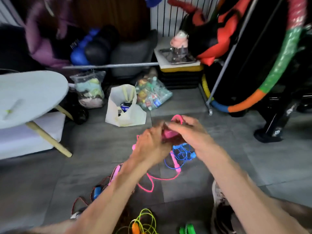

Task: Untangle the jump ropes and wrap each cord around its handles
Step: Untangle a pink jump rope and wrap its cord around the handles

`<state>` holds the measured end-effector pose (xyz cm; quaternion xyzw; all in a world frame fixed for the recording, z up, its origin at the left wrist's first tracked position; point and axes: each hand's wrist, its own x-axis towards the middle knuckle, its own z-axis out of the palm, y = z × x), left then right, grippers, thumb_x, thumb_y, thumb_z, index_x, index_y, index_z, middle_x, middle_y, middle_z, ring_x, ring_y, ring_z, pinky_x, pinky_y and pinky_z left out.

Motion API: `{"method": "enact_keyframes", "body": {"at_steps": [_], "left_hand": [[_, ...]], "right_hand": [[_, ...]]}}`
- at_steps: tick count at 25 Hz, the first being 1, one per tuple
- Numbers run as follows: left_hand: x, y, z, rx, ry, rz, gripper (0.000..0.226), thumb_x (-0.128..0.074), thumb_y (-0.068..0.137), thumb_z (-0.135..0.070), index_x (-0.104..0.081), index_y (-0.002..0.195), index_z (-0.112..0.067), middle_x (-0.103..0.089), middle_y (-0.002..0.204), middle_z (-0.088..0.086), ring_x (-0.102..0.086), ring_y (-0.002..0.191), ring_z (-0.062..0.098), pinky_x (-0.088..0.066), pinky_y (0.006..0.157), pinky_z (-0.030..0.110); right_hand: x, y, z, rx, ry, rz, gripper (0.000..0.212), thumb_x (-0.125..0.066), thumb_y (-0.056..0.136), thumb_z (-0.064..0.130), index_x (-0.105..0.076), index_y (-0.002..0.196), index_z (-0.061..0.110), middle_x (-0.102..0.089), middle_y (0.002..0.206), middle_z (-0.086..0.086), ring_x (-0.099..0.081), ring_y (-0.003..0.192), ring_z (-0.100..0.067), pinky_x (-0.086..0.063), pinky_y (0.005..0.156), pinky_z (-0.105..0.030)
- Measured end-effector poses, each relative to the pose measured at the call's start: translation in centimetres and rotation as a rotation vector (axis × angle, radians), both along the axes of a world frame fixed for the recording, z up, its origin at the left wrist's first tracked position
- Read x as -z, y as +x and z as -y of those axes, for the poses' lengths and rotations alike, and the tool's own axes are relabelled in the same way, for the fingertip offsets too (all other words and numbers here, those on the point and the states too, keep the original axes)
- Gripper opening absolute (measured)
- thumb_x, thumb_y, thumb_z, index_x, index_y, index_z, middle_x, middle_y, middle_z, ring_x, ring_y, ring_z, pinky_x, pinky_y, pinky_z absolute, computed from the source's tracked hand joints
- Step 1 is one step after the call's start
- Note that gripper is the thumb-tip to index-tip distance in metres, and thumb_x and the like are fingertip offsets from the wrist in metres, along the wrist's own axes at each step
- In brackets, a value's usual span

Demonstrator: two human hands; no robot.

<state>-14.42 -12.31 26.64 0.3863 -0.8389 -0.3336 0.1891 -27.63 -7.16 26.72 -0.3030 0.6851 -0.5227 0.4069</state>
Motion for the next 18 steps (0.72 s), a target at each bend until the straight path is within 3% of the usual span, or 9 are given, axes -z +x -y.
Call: {"method": "enact_keyframes", "body": {"at_steps": [2,4,6,7,9,13,14,16,18], "left_hand": [[-3.6,0.5,-0.5,0.006,-0.198,0.029,0.031,-0.064,0.081,-0.035,-0.051,0.106,-0.023,-0.07,0.097,0.008,-0.064,0.094,0.034,-0.047,0.075,0.034],[-6.5,0.9,-1.3,0.012,-0.328,0.119,0.028,-0.062,0.085,-0.032,-0.05,0.109,-0.023,-0.068,0.099,0.011,-0.062,0.095,0.036,-0.038,0.07,0.032],[-8.7,1.0,-1.6,0.051,-0.281,0.003,0.02,-0.064,0.082,-0.026,-0.051,0.098,-0.028,-0.067,0.091,0.004,-0.063,0.087,0.03,-0.039,0.067,0.033],[-9.5,0.9,-1.7,0.105,-0.222,-0.11,0.02,-0.066,0.08,-0.022,-0.05,0.089,-0.029,-0.065,0.083,-0.001,-0.062,0.079,0.024,-0.04,0.064,0.033],[-10.2,0.8,-1.7,0.252,-0.156,-0.259,0.023,-0.069,0.076,-0.02,-0.048,0.081,-0.027,-0.059,0.073,-0.006,-0.058,0.07,0.019,-0.042,0.061,0.035],[-9.8,1.4,-1.4,0.319,-0.334,-0.266,0.018,-0.076,0.076,-0.02,-0.058,0.08,-0.021,-0.057,0.067,-0.007,-0.052,0.062,0.015,-0.043,0.057,0.031],[-9.7,1.6,-1.5,0.269,-0.278,-0.307,0.013,-0.076,0.078,-0.022,-0.063,0.08,-0.023,-0.06,0.066,-0.008,-0.053,0.06,0.011,-0.044,0.057,0.029],[-10.0,2.0,-1.3,0.062,0.014,-0.523,0.011,-0.072,0.08,-0.031,-0.066,0.073,-0.025,-0.059,0.06,-0.012,-0.049,0.054,0.008,-0.04,0.052,0.024],[-10.5,3.4,0.3,-0.206,0.365,-0.883,0.02,-0.063,0.089,-0.027,-0.064,0.07,-0.023,-0.055,0.056,-0.008,-0.043,0.049,0.011,-0.033,0.046,0.023]], "right_hand": [[-4.5,1.3,-1.5,-0.019,-0.092,0.0,0.018,-0.08,0.077,0.034,-0.068,0.081,0.021,-0.069,0.074,0.002,-0.063,0.068,-0.014,-0.051,0.059,-0.03],[-7.3,2.0,-3.0,-0.033,-0.179,-0.219,0.017,-0.071,0.085,0.039,-0.069,0.085,0.021,-0.065,0.069,0.01,-0.058,0.065,-0.007,-0.047,0.063,-0.025],[-8.6,2.0,-4.3,0.022,-0.306,-0.513,0.03,-0.062,0.089,0.048,-0.065,0.079,0.019,-0.058,0.069,0.008,-0.05,0.064,-0.003,-0.04,0.066,-0.019],[-8.7,1.7,-4.8,0.07,-0.405,-0.541,0.034,-0.059,0.088,0.05,-0.063,0.077,0.018,-0.056,0.075,0.0,-0.05,0.069,-0.004,-0.038,0.069,-0.018],[-8.8,1.5,-5.4,0.078,-0.603,-0.287,0.035,-0.063,0.083,0.047,-0.06,0.084,0.012,-0.055,0.089,-0.012,-0.052,0.08,-0.007,-0.041,0.076,-0.02],[-6.5,0.8,-5.6,-0.262,-0.736,0.085,0.061,-0.079,0.074,0.04,-0.048,0.117,0.008,-0.057,0.109,-0.004,-0.058,0.096,-0.012,-0.05,0.083,-0.024],[-5.6,0.8,-5.7,-0.382,-0.674,0.14,0.062,-0.078,0.078,0.032,-0.045,0.124,0.006,-0.059,0.111,-0.01,-0.06,0.095,-0.02,-0.051,0.083,-0.029],[-4.1,0.5,-5.8,-0.591,-0.292,0.112,0.036,-0.066,0.09,0.013,-0.05,0.122,0.005,-0.066,0.096,-0.016,-0.065,0.077,-0.021,-0.053,0.075,-0.029],[-2.3,0.2,-5.8,-0.808,0.238,-0.251,0.014,-0.056,0.097,0.016,-0.061,0.108,0.009,-0.072,0.089,-0.011,-0.064,0.075,-0.013,-0.053,0.077,-0.028]]}}
